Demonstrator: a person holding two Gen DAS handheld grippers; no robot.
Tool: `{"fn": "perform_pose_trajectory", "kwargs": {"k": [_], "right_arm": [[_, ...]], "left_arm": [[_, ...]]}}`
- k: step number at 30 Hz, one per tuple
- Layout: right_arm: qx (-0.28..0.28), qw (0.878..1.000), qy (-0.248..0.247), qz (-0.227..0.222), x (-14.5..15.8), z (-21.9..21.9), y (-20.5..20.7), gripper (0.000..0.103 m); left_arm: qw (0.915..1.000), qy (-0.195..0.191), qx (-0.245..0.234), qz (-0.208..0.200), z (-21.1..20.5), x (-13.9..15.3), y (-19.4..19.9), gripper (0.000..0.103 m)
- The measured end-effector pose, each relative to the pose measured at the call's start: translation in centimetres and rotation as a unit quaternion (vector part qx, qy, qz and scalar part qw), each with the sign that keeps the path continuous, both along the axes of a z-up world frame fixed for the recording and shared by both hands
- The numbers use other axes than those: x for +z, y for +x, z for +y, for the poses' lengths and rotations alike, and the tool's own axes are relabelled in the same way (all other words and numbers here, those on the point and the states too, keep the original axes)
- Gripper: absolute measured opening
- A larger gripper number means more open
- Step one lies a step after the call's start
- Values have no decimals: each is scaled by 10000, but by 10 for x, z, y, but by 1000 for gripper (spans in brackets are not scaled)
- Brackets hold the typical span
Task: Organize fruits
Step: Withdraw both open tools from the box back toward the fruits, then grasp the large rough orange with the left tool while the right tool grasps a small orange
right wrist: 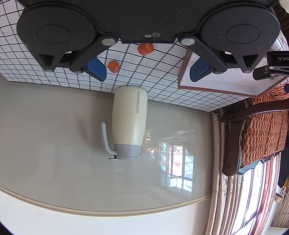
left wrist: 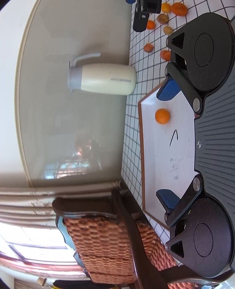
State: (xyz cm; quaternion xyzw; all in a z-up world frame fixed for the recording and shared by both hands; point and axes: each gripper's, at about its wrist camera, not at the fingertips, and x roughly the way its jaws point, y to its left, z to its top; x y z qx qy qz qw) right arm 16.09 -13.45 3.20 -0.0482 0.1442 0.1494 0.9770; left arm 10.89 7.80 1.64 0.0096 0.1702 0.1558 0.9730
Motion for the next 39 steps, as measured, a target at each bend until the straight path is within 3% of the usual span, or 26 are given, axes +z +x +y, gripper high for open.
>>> {"fn": "perform_pose_trajectory", "kwargs": {"k": [8, 39], "right_arm": [[-206, 9997, -111, 37, -4, -23, -5, 93], [-949, 9945, -296, 327, -27, -106, -9, 92]], "left_arm": [[9994, -163, -318, 30, -25, -3, 6, 103], [9920, 39, -1223, 316, -112, -26, 25, 103]]}}
